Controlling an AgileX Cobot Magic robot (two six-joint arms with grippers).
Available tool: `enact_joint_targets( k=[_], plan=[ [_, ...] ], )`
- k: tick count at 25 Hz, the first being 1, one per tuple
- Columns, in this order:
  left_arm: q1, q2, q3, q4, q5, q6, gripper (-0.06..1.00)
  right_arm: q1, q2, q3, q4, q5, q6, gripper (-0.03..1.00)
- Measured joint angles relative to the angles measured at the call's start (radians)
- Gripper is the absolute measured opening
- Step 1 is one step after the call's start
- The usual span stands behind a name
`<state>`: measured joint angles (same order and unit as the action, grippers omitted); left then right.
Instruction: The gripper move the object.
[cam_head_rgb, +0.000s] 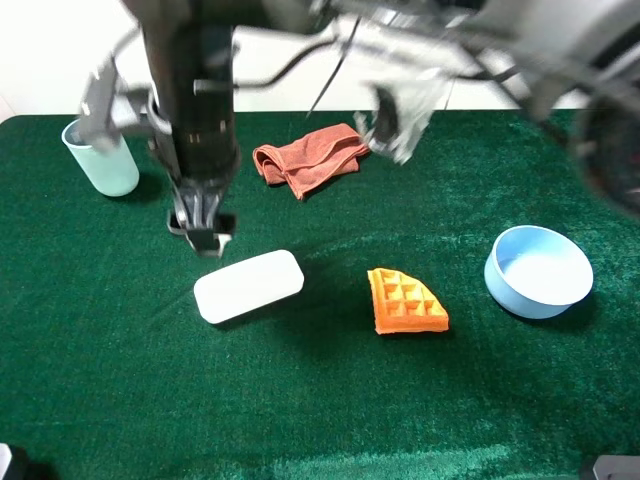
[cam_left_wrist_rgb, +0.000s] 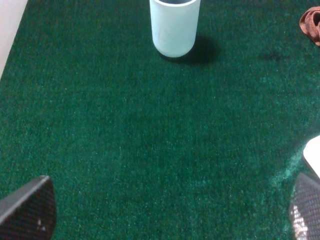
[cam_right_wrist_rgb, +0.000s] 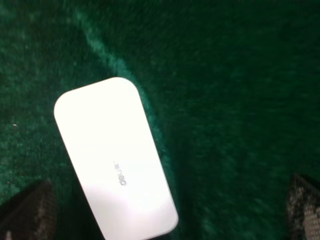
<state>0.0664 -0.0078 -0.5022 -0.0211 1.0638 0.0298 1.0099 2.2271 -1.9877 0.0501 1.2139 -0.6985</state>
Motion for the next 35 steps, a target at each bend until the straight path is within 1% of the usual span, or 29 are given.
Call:
enact_joint_targets(
  k=[5,14,17,23,28,35],
  plan=[
    [0.000,0.000,0.000,0.000,0.000,0.000,0.93,-0.019,-0.107,0.000,0.004,0.005,0.034,0.69],
    [0.000,0.000,0.000,0.000,0.000,0.000,0.93,-0.065,-0.269,0.001,-0.003,0.008,0.156,0.69],
    [0.000,0.000,0.000,0.000,0.000,0.000,0.93,-0.066,-0.328,0.034,-0.015,0.008,0.169,0.69],
    [0.000,0.000,0.000,0.000,0.000,0.000,0.93,-0.091,-0.475,0.207,-0.024,0.008,0.181,0.69],
    [0.000,0.000,0.000,0.000,0.000,0.000,0.93,-0.115,-0.623,0.408,-0.027,0.009,0.203,0.69],
    [0.000,0.000,0.000,0.000,0.000,0.000,0.93,-0.120,-0.849,0.668,-0.027,0.009,0.244,0.69]
  ],
)
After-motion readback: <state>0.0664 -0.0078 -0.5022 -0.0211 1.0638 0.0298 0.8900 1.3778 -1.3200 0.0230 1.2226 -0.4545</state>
